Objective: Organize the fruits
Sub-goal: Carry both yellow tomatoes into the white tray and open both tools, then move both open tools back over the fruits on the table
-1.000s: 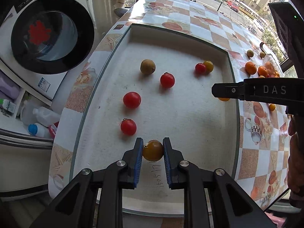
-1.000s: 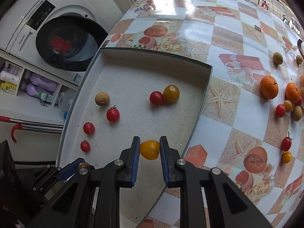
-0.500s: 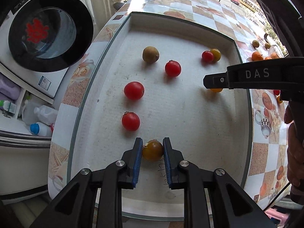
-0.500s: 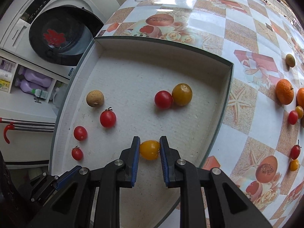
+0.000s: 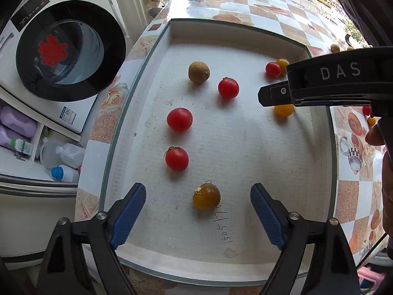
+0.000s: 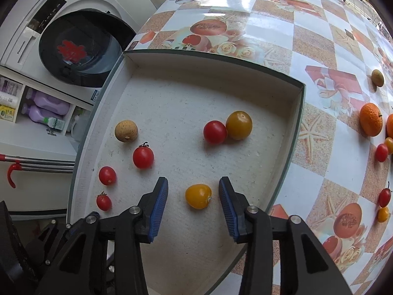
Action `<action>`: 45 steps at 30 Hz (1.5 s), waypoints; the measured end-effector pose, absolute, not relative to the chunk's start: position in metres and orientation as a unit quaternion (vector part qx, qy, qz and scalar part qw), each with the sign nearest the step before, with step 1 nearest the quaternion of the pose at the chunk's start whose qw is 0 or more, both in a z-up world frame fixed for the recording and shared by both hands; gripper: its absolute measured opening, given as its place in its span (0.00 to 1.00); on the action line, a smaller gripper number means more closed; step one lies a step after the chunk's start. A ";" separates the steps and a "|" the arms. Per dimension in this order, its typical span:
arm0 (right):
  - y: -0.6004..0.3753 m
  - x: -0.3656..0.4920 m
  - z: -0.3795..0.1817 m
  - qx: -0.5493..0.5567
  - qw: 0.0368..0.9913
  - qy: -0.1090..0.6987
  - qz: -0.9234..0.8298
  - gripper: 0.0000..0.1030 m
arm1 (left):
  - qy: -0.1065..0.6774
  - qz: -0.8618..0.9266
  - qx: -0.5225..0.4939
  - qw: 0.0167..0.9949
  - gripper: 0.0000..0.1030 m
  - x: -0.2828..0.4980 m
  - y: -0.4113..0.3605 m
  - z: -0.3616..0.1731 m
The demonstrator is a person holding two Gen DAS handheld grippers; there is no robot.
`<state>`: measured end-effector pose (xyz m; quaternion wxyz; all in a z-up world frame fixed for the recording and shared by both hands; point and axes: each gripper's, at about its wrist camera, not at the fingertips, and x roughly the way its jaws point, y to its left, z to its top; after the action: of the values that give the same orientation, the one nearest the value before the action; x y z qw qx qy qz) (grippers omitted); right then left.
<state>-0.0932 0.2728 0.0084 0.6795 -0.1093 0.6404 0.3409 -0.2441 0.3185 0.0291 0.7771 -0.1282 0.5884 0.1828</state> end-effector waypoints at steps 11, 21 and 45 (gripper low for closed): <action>0.250 -0.085 0.045 -0.041 0.700 0.624 0.346 0.81 | 0.604 0.167 -0.111 0.772 0.86 -0.238 0.311 0.035; 0.163 -0.057 0.056 0.001 0.738 0.625 0.255 0.81 | 0.593 0.124 -0.080 0.791 0.86 -0.202 0.275 0.056; -0.088 -0.013 0.025 0.062 0.776 0.627 0.024 0.81 | 0.589 -0.010 -0.086 0.804 0.86 -0.076 0.107 0.047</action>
<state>-0.0129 -0.0882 0.0250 0.7758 0.0619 0.6275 0.0244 -0.0758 0.1070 0.0466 0.8036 -0.0862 0.5889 -0.0099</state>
